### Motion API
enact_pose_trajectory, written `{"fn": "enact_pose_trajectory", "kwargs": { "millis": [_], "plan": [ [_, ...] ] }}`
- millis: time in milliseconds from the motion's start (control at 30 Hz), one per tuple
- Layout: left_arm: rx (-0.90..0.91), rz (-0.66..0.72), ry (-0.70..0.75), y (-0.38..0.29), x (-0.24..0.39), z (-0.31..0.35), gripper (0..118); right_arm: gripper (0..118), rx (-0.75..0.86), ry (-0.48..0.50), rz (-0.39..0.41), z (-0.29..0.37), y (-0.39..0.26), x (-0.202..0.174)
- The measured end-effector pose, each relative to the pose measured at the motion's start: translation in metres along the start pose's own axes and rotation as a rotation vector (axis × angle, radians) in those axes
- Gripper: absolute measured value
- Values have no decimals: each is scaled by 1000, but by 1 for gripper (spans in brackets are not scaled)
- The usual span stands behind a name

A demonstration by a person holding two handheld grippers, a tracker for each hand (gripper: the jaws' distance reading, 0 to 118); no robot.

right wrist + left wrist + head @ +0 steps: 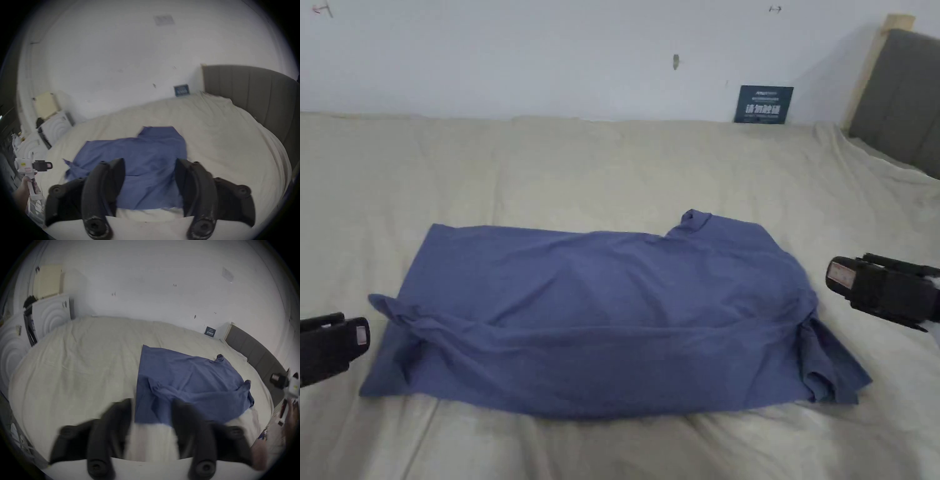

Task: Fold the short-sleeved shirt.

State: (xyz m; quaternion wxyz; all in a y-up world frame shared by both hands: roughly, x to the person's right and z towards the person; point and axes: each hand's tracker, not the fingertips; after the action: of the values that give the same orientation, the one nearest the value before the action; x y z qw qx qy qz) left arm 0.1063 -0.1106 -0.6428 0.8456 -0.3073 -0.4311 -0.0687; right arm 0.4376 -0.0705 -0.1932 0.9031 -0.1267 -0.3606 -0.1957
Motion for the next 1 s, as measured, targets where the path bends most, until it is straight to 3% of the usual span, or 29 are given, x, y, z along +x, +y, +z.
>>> {"fn": "enact_pose_trajectory", "kwargs": {
  "millis": [33,67,100,133,267,400,500,533,567,600,633,667,933,1000],
  "plan": [
    [14,-29,21,-11,5,12,17,49,50,-3,18,13,-7,-8],
    [23,-54,47,-20,8,23,1,20,77,1,30,21,-12,-13],
    [40,-56,48,-30,9,39,1,0,96,-19,30,30,-18,-20],
    [41,-46,32,-36,9,50,0,0,104,-46,16,37,-20,-23],
    [73,-7,44,-50,11,80,0,0,58,27,-123,44,-31,-24],
    [-21,57,7,-24,1,62,0,0,21,8,-103,41,-30,-26],
    [-126,-5,-28,7,-9,20,1,0,-8,23,-109,36,-29,-28],
    [-168,-7,-54,15,-13,1,10,0,-18,29,-117,34,-29,-29],
    [-216,1,-71,23,-17,-18,35,0,-27,37,-128,34,-31,-28],
    [-269,2,-76,28,-18,-38,86,0,-33,44,-141,35,-32,-27],
    [-325,43,-71,30,-21,-58,114,0,-40,50,-155,33,-33,-28],
    [-381,57,-37,31,-22,-78,118,0,-47,55,-171,32,-34,-28],
    [-562,-33,136,21,-23,-157,116,0,-78,58,-191,23,-41,-23],
    [-587,-96,110,17,-12,-156,100,0,-94,68,-199,20,-44,-22]
  ]
}}
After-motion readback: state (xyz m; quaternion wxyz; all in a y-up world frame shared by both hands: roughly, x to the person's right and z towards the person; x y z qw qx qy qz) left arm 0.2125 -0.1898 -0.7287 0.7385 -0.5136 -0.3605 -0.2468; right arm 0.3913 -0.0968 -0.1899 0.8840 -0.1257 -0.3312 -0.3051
